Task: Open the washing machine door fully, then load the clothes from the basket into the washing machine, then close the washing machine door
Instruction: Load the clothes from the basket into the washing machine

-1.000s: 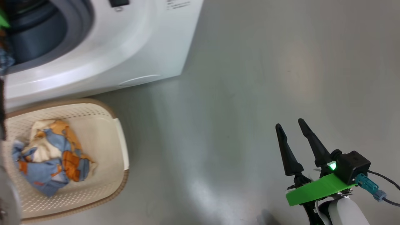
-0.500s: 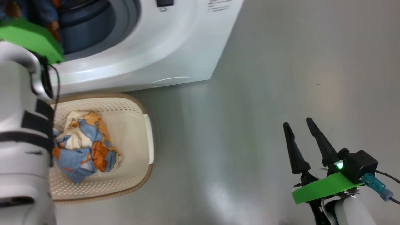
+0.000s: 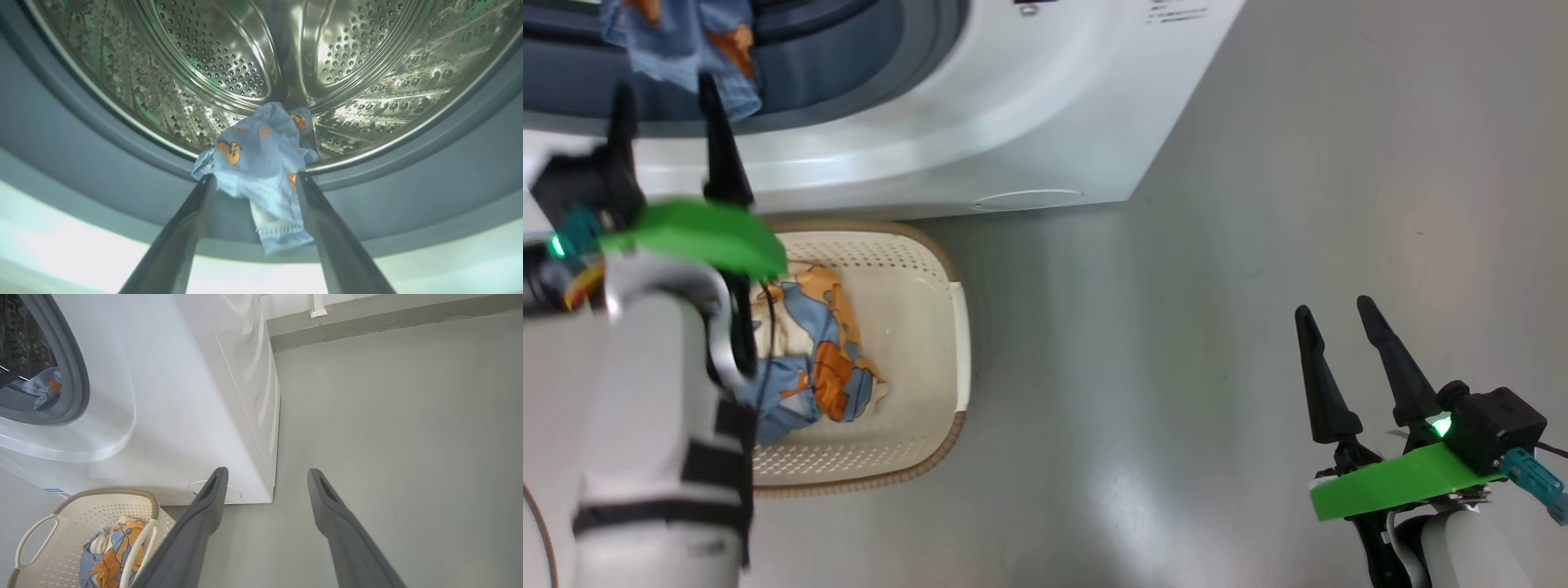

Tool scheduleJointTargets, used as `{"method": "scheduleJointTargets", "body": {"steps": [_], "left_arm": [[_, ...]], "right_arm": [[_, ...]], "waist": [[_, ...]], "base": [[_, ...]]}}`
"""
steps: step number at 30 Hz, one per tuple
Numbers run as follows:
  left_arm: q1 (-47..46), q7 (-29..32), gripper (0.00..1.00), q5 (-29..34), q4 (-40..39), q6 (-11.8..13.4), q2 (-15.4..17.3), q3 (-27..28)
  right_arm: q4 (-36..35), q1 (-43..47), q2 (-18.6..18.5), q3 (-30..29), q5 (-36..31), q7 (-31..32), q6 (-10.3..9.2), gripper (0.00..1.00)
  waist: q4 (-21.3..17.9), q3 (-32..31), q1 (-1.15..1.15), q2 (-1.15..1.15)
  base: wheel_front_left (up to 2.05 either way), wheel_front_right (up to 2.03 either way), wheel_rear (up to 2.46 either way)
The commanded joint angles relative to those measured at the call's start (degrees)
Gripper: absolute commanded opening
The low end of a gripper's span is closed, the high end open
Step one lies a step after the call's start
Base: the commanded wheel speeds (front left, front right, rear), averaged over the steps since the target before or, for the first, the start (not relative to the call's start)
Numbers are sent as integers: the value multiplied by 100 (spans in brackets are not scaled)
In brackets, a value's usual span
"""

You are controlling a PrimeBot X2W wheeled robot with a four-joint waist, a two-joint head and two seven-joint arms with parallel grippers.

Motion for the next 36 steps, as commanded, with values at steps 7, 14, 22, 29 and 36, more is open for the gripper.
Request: {"method": "scheduleJointTargets", "body": {"steps": [7, 14, 22, 29, 36], "left_arm": [[1854, -36, 100, -300, -1827, 160, 80, -113], [2915, -36, 100, -598, -2697, 385, 60, -370], [3592, -36, 100, -717, -2933, 614, 58, -679], [4082, -36, 100, -830, -3100, 737, 57, -869], [4223, -36, 100, -880, -3346, 861, 57, -986]], "right_arm": [[-154, 64, -66, 95, -52, -28, 9, 100], [-187, 55, -173, 97, -136, -28, 9, 100], [-225, 37, -216, 85, -241, -28, 9, 100], [-252, 165, -216, 12, -274, -28, 9, 100], [-247, 244, -193, -20, -281, -28, 9, 100]], "waist": [[260, -43, 0, 0], [385, -44, 0, 0], [346, -155, 0, 0], [311, -288, 0, 0], [316, -350, 0, 0]], "base": [[0, 0, 0], [0, 0, 0], [0, 0, 0], [0, 0, 0], [0, 0, 0]]}}
